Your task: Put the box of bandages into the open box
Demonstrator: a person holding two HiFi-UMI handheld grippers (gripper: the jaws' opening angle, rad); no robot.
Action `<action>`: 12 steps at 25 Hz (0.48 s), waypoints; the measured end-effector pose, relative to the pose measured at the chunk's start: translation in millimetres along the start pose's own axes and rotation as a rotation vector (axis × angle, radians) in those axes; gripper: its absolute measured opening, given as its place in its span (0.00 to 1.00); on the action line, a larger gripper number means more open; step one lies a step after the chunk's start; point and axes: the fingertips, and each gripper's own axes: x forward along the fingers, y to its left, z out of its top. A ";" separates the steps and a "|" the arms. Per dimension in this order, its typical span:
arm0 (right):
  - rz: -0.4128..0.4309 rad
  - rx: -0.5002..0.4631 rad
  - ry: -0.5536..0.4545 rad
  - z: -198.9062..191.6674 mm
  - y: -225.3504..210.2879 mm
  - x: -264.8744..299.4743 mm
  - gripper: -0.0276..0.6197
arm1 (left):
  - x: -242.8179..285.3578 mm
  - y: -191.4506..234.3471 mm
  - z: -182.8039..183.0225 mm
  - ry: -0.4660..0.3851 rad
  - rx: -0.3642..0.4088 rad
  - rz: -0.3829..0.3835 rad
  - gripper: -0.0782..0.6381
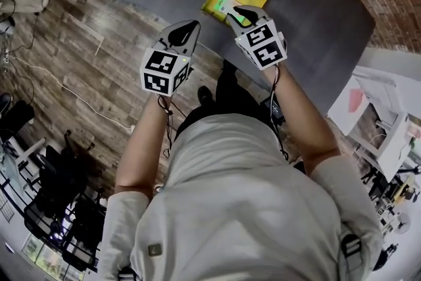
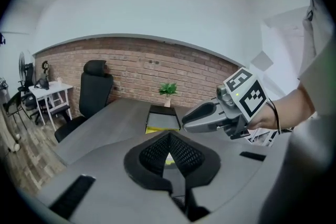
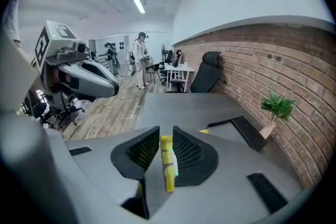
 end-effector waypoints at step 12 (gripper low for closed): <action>-0.126 -0.016 -0.232 64.9 53.2 -116.2 0.10 | -95.0 -53.8 57.7 -0.195 0.116 0.010 0.13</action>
